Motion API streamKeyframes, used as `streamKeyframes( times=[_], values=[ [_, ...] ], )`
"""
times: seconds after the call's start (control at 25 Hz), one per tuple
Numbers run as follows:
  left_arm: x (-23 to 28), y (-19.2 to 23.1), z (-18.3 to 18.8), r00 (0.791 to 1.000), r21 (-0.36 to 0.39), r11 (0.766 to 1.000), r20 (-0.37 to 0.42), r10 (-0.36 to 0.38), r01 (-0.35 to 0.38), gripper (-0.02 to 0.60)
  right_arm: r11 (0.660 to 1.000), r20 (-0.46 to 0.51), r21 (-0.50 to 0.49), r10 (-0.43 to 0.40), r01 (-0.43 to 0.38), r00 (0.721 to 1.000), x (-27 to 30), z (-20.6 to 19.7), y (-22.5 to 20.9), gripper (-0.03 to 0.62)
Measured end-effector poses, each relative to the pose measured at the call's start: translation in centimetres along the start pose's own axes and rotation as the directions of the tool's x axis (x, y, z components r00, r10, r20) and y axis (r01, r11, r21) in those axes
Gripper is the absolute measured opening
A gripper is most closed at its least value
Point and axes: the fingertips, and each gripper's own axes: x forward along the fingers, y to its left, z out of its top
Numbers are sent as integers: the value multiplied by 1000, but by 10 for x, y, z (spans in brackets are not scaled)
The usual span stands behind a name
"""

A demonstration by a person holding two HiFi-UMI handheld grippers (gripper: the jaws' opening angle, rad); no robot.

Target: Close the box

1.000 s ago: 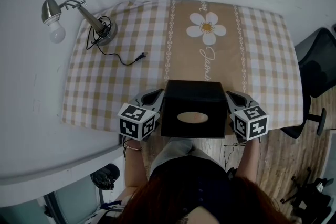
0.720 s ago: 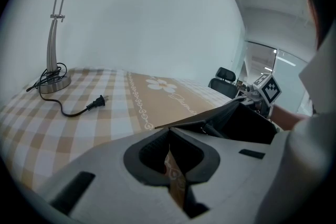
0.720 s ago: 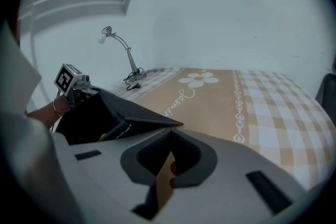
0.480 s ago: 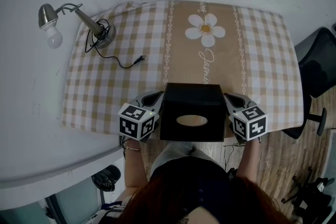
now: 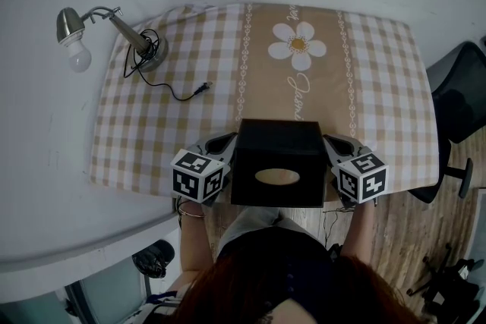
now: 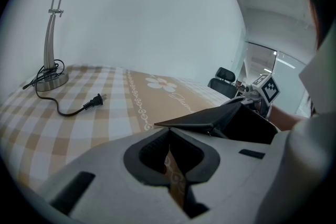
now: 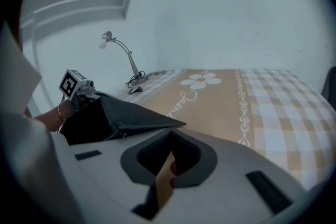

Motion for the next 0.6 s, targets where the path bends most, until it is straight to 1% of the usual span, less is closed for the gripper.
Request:
streamKeyframes(
  times=[0.24, 0.48, 0.6],
  values=[
    [0, 1, 5, 1000, -1, 1000, 11, -7, 7, 28, 1000, 17, -16, -8, 9, 1000, 0, 6, 0, 17],
    [0, 1, 8, 1000, 24, 1000, 8, 1, -2, 28, 1000, 24, -23, -13, 13, 1000, -1, 9, -1, 17],
    [0, 1, 8, 1000, 23, 1000, 9, -3, 2, 28, 999, 19, -36, -16, 17, 1000, -1, 9, -1, 17]
  ],
)
